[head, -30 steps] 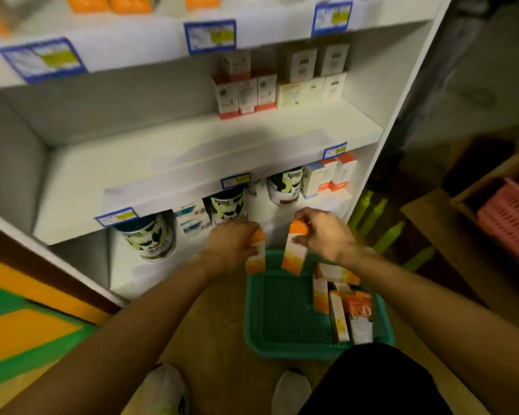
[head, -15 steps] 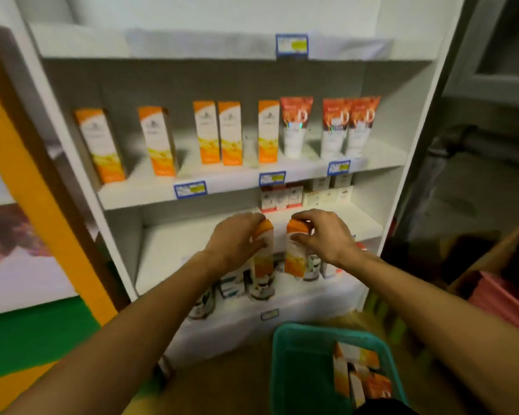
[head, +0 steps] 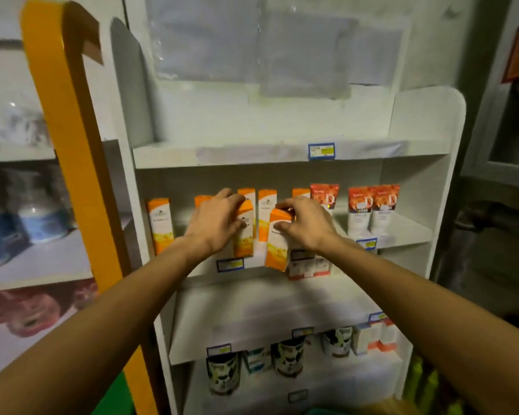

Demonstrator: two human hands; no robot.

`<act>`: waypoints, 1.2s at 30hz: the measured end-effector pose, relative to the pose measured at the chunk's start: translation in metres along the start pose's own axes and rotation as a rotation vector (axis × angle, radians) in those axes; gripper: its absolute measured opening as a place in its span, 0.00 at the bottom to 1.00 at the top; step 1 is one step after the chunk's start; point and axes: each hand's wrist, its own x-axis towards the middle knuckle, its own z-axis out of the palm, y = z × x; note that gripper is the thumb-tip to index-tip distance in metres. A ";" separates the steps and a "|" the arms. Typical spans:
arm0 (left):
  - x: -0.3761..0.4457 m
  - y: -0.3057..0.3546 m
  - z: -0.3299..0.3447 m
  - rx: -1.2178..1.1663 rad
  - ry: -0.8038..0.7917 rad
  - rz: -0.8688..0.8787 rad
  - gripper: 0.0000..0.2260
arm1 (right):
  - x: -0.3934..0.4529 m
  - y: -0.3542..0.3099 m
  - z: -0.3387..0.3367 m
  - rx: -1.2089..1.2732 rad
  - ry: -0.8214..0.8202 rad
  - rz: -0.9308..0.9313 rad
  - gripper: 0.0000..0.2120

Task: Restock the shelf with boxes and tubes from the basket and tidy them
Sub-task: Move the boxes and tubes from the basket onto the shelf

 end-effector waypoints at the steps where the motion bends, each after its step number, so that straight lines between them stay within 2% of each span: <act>1: 0.007 -0.003 -0.003 0.015 -0.001 -0.006 0.20 | 0.008 -0.002 0.000 -0.005 0.010 -0.005 0.22; 4: 0.024 -0.009 -0.006 0.078 -0.008 0.003 0.18 | 0.026 -0.005 0.005 0.006 0.027 -0.005 0.20; 11: 0.058 -0.020 0.010 0.318 -0.045 0.031 0.22 | 0.057 -0.004 0.028 -0.024 0.020 0.000 0.20; 18: 0.070 -0.032 0.026 0.357 -0.104 0.028 0.22 | 0.073 -0.006 0.042 0.011 0.026 0.001 0.20; 23: 0.072 -0.034 0.029 0.378 -0.114 -0.007 0.25 | 0.073 -0.010 0.047 -0.078 0.040 -0.027 0.19; 30: 0.062 -0.031 0.032 0.344 -0.093 -0.011 0.30 | 0.066 -0.007 0.043 -0.122 0.100 -0.050 0.27; 36: 0.052 -0.025 0.029 0.338 -0.115 -0.005 0.30 | 0.044 0.008 0.031 -0.126 0.132 -0.025 0.25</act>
